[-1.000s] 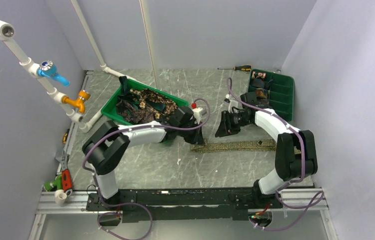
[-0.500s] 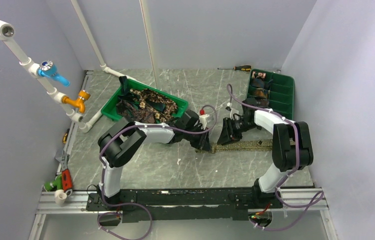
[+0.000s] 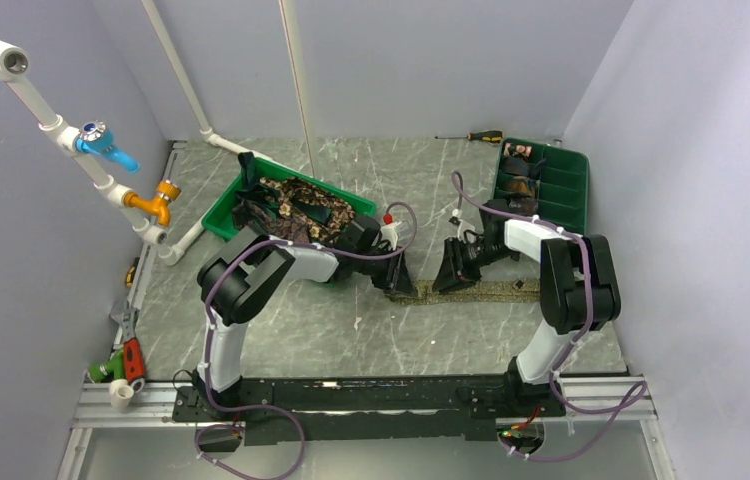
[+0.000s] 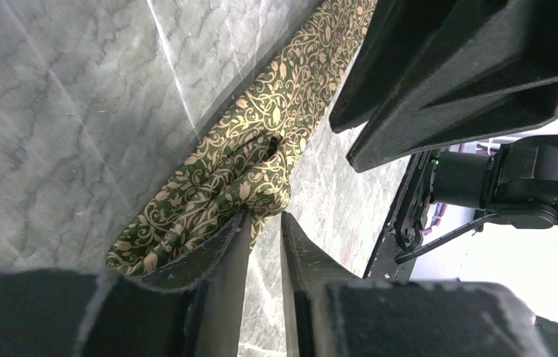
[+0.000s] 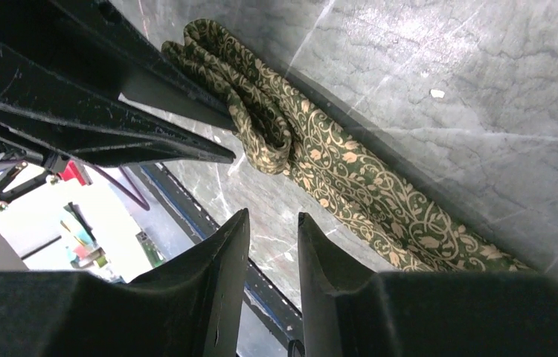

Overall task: Roll the ties
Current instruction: Roll the tie at the center of the board.

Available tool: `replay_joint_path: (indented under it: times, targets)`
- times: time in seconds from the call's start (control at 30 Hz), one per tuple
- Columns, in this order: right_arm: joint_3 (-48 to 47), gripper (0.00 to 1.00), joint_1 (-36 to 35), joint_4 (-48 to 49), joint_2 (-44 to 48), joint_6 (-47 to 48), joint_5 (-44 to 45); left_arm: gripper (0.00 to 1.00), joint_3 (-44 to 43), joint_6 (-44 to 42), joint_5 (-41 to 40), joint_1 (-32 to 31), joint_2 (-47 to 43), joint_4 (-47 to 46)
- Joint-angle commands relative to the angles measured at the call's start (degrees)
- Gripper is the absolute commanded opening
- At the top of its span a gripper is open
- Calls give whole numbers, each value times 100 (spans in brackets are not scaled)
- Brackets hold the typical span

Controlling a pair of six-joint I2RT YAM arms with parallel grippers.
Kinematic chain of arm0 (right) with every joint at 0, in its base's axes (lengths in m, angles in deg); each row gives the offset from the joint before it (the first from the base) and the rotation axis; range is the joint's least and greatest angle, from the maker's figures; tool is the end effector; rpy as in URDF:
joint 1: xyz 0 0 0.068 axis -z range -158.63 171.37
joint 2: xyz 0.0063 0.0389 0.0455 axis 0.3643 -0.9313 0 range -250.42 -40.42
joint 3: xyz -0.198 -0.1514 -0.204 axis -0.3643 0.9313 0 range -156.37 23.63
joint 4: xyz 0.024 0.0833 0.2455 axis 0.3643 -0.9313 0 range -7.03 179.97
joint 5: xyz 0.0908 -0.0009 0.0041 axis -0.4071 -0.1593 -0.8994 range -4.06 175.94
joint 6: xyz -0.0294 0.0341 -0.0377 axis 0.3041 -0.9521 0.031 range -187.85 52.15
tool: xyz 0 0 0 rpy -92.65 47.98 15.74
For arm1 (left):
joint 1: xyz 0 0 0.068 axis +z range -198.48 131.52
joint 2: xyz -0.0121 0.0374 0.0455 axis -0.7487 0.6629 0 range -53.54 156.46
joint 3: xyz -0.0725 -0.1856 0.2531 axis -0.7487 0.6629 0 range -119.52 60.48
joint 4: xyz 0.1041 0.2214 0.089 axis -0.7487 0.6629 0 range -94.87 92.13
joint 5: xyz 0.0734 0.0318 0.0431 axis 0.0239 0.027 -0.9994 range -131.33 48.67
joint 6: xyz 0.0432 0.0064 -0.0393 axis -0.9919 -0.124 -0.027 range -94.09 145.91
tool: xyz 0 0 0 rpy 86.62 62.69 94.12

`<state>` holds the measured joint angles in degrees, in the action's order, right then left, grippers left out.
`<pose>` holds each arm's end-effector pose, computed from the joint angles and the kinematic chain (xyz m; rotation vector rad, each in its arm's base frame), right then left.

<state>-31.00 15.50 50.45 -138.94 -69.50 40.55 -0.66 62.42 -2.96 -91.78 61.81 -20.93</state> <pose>0.2913 0.0604 0.1957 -0.1732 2.8393 1.1973 0.2951 -0.3143 0.1689 0.5637 2.4431 -1.4308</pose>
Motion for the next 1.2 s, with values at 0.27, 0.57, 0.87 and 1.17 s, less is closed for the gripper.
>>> replay_joint_path:
  times: [0.27,0.57,0.87,1.17]
  targets:
    - [-91,31,-555,812,-279,-519,261,24,53,10,237,-22,17,-269]
    - [-2,38,-723,1128,-388,-720,770,24,120,44,256,-21,-2,-324]
    - [-85,0,-746,844,-248,-479,317,42,137,-430,117,-7,-349,-43]
    - [-137,0,-721,470,0,-194,84,99,1277,-3878,-536,-4,-2707,182]
